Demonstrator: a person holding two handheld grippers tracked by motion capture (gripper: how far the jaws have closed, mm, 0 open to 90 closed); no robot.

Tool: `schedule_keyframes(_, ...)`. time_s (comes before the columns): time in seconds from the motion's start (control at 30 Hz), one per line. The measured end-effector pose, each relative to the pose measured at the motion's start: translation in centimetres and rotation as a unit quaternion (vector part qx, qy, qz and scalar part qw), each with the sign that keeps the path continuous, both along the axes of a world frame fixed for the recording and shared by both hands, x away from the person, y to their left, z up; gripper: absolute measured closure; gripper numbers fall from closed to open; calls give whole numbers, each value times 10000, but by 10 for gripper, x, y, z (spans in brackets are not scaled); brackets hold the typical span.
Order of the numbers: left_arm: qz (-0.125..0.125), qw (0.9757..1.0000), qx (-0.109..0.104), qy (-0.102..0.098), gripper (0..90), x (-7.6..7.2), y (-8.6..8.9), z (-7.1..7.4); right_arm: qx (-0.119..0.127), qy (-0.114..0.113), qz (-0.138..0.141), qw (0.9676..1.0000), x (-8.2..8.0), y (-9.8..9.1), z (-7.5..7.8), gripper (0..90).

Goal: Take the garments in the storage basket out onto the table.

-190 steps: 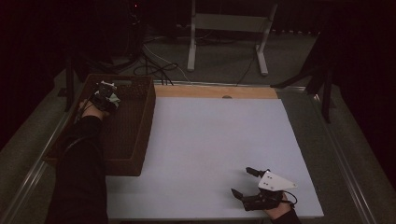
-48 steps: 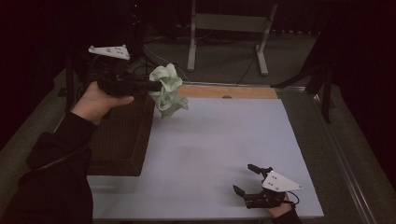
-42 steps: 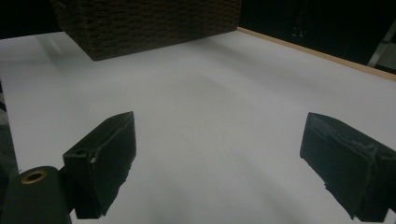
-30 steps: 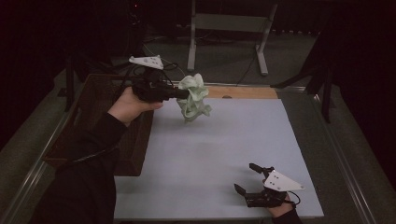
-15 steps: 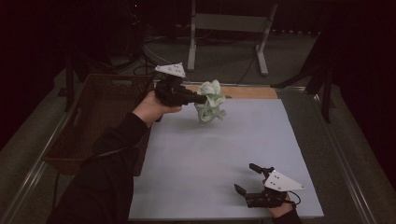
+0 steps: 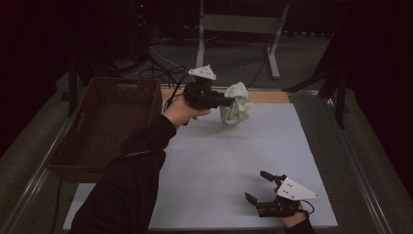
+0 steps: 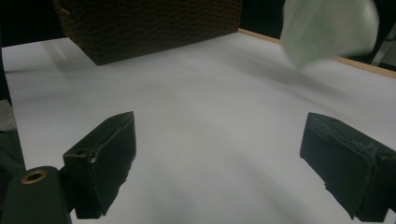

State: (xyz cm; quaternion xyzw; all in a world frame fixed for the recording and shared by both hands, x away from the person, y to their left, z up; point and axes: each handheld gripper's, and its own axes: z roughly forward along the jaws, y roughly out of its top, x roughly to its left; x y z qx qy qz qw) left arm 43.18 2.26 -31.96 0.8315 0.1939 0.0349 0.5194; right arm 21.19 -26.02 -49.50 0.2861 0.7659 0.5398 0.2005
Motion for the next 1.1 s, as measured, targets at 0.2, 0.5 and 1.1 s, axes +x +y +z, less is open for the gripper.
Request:
schedule_keyframes(0.2, 322, 9992, 174, 189, 389, -2, -3, -1, -13, -2, -4, 10000, 0, 0, 0, 109)
schedule_keyframes(0.5, 547, 9983, 188, 71, 58, -8, 5, -3, -39, -8, -3, 10000, 0, 1, 0, 109)
schedule_keyframes(1.1, 605, 9969, 452, -201, 0, -34, 20, -25, -78, -4, -8, 10000, 0, 2, -1, 109)
